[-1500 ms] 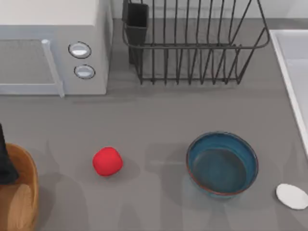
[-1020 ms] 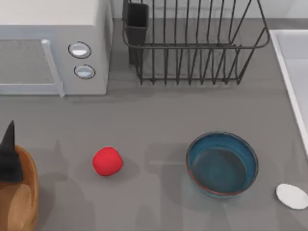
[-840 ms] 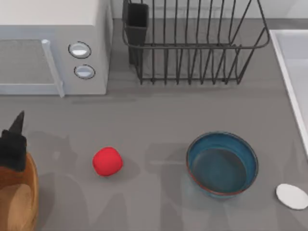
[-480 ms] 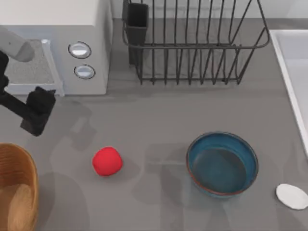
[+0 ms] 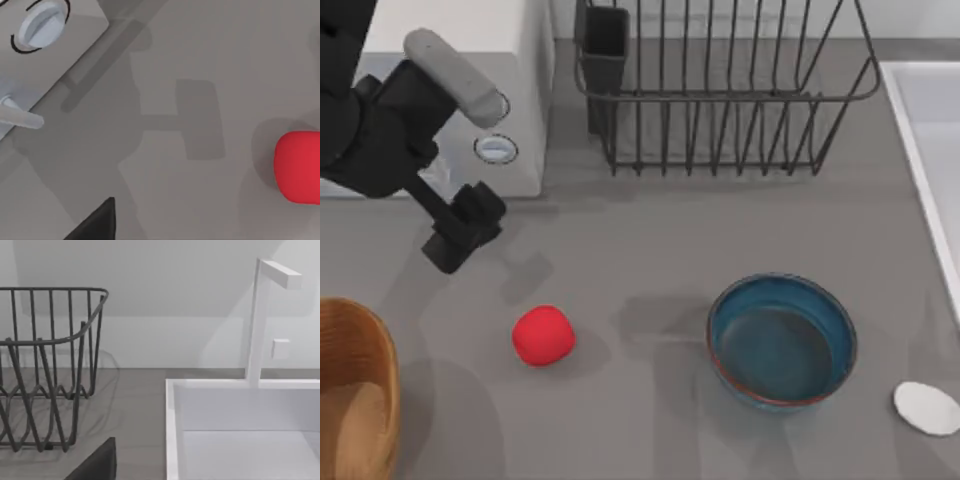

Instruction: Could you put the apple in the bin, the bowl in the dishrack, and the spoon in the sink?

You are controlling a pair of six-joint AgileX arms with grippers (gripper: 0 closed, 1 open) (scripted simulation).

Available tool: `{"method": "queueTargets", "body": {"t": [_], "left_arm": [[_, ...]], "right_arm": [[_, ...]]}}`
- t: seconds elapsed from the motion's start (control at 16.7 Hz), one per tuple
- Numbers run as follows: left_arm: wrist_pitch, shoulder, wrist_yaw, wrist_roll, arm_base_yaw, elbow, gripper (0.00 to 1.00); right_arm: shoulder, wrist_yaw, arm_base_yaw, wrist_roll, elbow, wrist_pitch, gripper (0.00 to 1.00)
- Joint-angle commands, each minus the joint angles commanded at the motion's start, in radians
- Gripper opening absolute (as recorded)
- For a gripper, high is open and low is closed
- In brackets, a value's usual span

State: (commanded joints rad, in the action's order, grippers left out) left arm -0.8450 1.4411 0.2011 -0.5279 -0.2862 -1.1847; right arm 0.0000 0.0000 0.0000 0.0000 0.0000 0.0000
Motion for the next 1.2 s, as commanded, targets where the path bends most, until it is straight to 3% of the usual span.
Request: {"method": "queueTargets", "body": {"t": [0.72, 1.2], "left_arm": [[-0.537, 0.736, 0.197, -0.119, -0.037, -0.492, 1.00], [-0.614, 0.821, 0.234, -0.126, -0.008, -0.559, 1.00]], "right_arm": [[0.000, 0.000, 0.000, 0.000, 0.000, 0.000, 1.00], [0.000, 0.000, 0.000, 0.000, 0.000, 0.000, 1.00]]}}
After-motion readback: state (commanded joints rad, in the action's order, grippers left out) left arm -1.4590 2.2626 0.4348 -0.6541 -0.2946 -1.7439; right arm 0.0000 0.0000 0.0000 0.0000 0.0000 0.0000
